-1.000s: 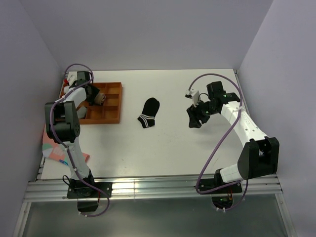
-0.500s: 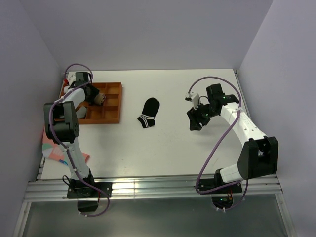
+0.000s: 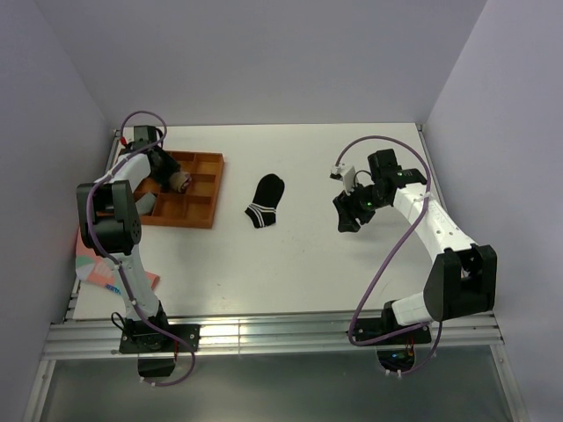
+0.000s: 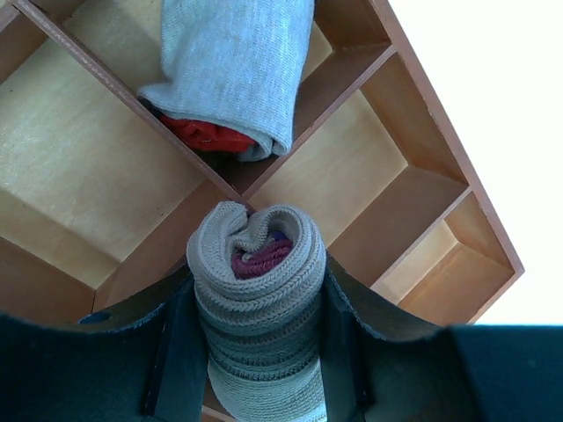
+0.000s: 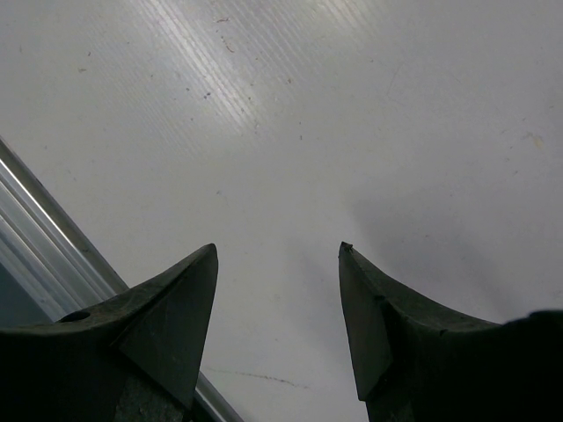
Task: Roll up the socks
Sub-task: Place the sock in the storage box.
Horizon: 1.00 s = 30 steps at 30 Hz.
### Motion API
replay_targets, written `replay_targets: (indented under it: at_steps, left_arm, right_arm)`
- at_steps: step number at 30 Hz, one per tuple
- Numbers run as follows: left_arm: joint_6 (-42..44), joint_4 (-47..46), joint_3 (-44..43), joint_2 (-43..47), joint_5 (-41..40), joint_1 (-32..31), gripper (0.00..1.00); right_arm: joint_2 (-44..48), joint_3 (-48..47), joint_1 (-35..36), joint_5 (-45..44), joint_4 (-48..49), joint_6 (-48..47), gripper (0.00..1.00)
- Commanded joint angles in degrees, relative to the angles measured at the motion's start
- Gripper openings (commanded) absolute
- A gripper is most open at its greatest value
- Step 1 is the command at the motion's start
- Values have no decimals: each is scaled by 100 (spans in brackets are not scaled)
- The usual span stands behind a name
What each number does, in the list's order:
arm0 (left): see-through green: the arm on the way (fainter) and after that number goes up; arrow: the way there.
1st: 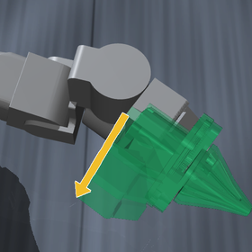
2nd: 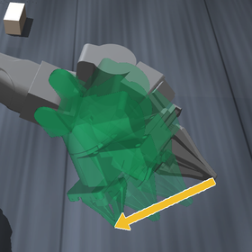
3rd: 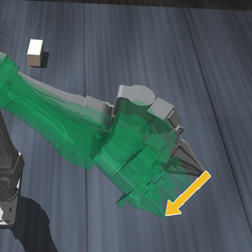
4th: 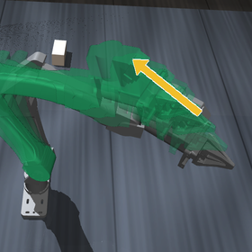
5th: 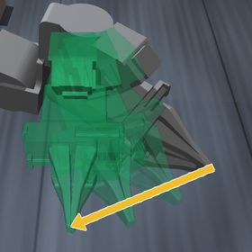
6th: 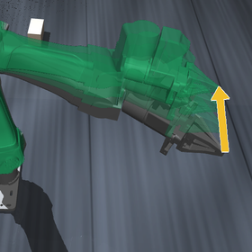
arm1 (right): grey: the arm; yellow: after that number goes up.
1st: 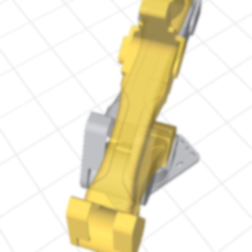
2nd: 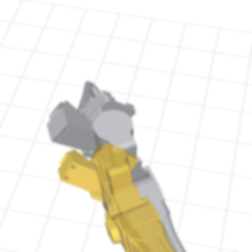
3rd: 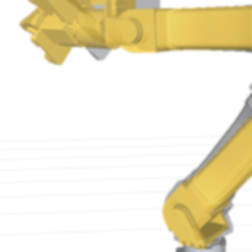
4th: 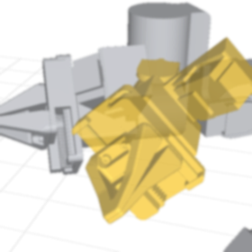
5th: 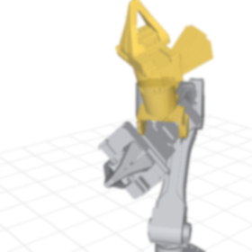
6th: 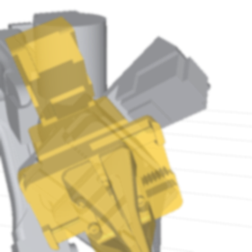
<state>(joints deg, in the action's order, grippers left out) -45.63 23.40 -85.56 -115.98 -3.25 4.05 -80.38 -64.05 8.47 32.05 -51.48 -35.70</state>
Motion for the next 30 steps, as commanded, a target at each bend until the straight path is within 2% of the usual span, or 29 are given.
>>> replay_targets:
  at_steps: [1, 8, 14, 21, 25, 30]
  left_arm:
    - [669, 1308, 101, -267, 438, -89, 0]
    - [1221, 1519, -136, -74, 632, -28, 0]
    - [1434, 1308, -119, 295, 922, 51, 0]
    - [1118, 957, -31, 348, 869, 192, 0]
    - [819, 535, 92, 121, 1133, 210, 0]
    - [652, 403, -198, -258, 1098, 227, 0]
  right_arm:
    - [198, 51, -38, -15, 121, -77, 65]
    - [40, -134, -38, 108, 24, -173, 65]
    - [-364, -687, 32, 275, -160, -139, 65]
    - [-610, -977, 330, 126, 68, 187, 64]
    - [-794, -1101, 410, 82, 16, 239, 64]
    - [-909, -1153, 410, -41, 104, 283, 64]
